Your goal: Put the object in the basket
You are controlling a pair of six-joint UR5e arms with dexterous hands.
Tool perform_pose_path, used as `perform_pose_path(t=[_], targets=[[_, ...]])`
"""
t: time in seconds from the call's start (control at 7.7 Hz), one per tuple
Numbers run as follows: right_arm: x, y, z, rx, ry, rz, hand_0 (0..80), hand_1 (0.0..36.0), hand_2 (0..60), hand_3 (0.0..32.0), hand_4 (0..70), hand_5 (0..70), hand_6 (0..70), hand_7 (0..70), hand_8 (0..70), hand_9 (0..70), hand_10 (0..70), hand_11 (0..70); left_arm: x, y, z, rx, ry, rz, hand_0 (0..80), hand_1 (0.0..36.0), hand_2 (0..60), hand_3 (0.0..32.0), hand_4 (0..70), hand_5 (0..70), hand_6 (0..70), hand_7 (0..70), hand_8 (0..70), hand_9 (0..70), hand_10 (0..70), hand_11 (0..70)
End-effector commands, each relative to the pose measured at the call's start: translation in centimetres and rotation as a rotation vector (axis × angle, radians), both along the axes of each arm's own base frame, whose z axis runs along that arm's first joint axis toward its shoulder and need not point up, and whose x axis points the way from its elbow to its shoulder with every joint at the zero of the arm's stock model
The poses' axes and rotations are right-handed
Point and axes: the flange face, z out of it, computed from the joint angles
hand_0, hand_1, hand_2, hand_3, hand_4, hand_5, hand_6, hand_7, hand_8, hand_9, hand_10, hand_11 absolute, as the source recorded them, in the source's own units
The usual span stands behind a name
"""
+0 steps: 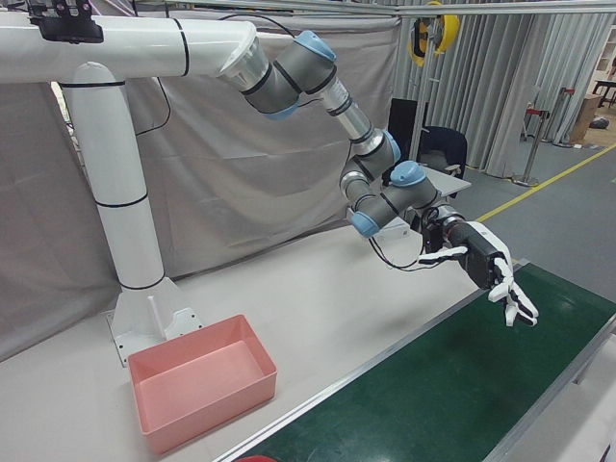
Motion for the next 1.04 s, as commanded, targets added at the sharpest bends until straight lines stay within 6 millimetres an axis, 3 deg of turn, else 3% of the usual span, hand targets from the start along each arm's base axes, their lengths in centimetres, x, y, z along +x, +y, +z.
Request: perform_pose_path(t=[0.0, 0.13, 0.26, 0.65, 0.91], targets=[[0.0, 0.0, 0.0, 0.0, 0.0, 0.0, 0.0, 0.0, 0.0, 0.0, 0.0, 0.0, 0.0, 0.0, 0.0, 0.0, 0.0, 0.0, 0.7, -0.5, 1.2, -0.013, -0.039, -0.009, 57.8, 18.5, 0.0, 0.0, 15.9, 32.0, 6.5, 5.1, 13.2, 20.0, 0.0, 0.0], [0.0, 0.0, 0.0, 0.0, 0.0, 0.0, 0.0, 0.0, 0.0, 0.0, 0.0, 0.0, 0.0, 0.0, 0.0, 0.0, 0.0, 0.0, 1.4, -1.3, 3.1, -0.04, -0.048, -0.002, 57.8, 19.9, 0.0, 0.0, 14.7, 31.7, 6.3, 4.8, 12.0, 18.4, 0.0, 0.1], [0.0, 0.0, 0.0, 0.0, 0.0, 0.0, 0.0, 0.0, 0.0, 0.0, 0.0, 0.0, 0.0, 0.0, 0.0, 0.0, 0.0, 0.0, 1.8, -2.0, 3.8, -0.033, -0.047, -0.001, 57.5, 19.3, 0.0, 0.0, 14.6, 31.3, 6.1, 4.6, 11.3, 17.3, 0.0, 0.5], [0.0, 0.0, 0.1, -0.002, 0.0, 0.0, 0.0, 0.0, 0.0, 0.0, 0.0, 0.0, 0.0, 0.0, 0.0, 0.0, 0.0, 0.0, 1.8, -2.4, 3.6, -0.033, -0.038, -0.023, 56.8, 19.4, 0.0, 0.0, 15.9, 32.9, 6.4, 5.0, 13.4, 20.3, 0.0, 0.0], [0.0, 0.0, 0.1, -0.001, 0.0, 0.0, 0.0, 0.0, 0.0, 0.0, 0.0, 0.0, 0.0, 0.0, 0.0, 0.0, 0.0, 0.0, 2.0, -3.2, 2.3, -0.01, -0.037, -0.031, 56.8, 19.6, 0.0, 0.0, 16.2, 33.2, 6.4, 5.2, 13.8, 20.9, 0.0, 0.0]])
